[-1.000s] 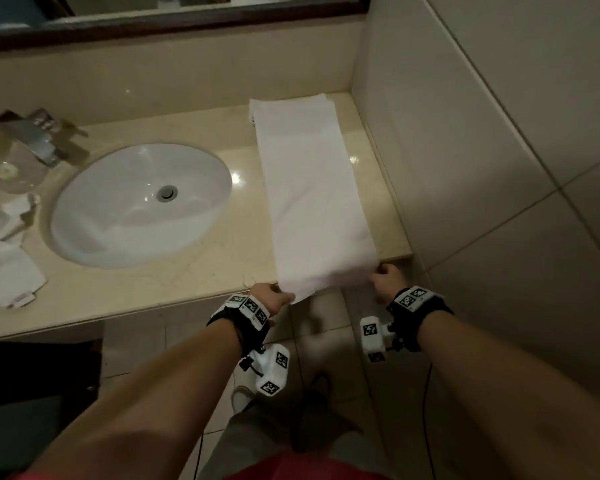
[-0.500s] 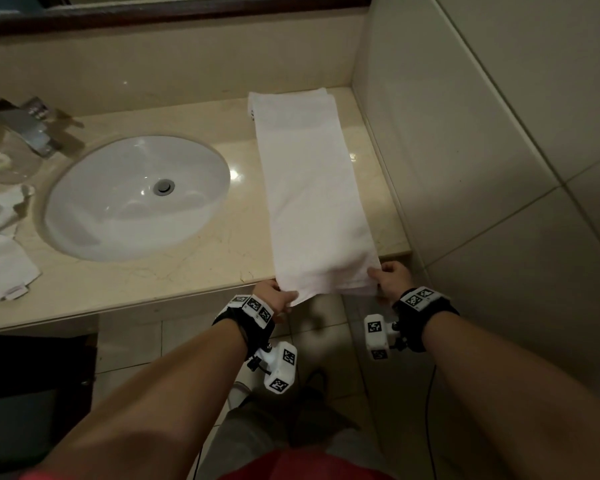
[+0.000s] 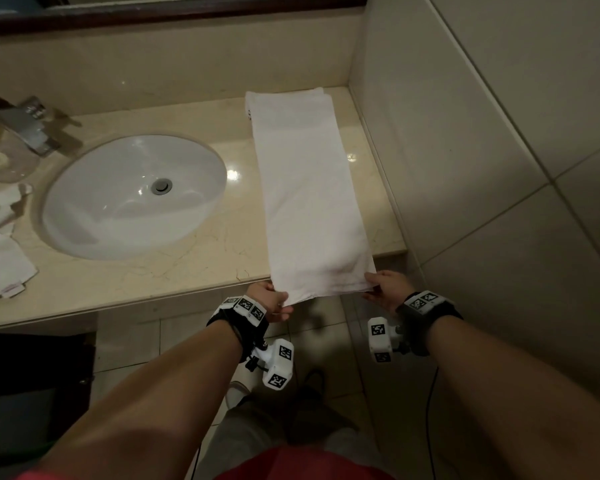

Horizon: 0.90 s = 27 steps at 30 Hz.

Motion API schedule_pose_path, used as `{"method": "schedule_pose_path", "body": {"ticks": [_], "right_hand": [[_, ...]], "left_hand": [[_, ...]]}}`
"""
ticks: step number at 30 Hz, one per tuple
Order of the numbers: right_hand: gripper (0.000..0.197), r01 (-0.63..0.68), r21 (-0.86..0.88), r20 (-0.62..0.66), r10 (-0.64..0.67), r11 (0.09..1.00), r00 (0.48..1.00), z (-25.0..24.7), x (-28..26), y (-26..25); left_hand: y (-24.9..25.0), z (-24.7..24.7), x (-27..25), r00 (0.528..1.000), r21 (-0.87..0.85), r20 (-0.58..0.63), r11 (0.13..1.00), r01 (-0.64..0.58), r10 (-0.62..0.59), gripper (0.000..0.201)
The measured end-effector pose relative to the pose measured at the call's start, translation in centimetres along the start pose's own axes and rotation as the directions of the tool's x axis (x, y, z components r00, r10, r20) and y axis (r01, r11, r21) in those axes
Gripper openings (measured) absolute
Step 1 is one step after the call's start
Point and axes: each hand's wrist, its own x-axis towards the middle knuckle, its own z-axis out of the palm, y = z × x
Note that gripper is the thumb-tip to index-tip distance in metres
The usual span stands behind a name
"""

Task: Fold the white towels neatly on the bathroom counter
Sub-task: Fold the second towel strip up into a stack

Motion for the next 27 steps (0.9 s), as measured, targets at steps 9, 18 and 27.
{"method": "schedule_pose_path", "body": {"ticks": [9, 18, 27], "right_hand": [[0.011, -0.015, -0.007, -0.007, 0.015, 1.0, 1.0, -0.9, -0.6, -0.2], [0.02, -0.044, 0.081, 0.008, 0.043, 0.996, 0.999, -0.7, -1.5, 0.1], [0.016, 0.019, 0.193, -0.03, -0.013, 0.981, 0.999, -0.7, -2.4, 0.1]], "left_hand": [[-0.3, -0.2, -0.1, 0.998, -0.001, -0.065, 1.0, -0.001, 0.001, 0.025], [-0.5, -0.9, -1.0, 0.998, -0.096, -0.014, 0.994, 0.056, -0.057, 0.026], [-0.7, -0.9, -1.9, 0.995, -0.241, 0.074, 0.967, 0.084, -0.068, 0.035]]}}
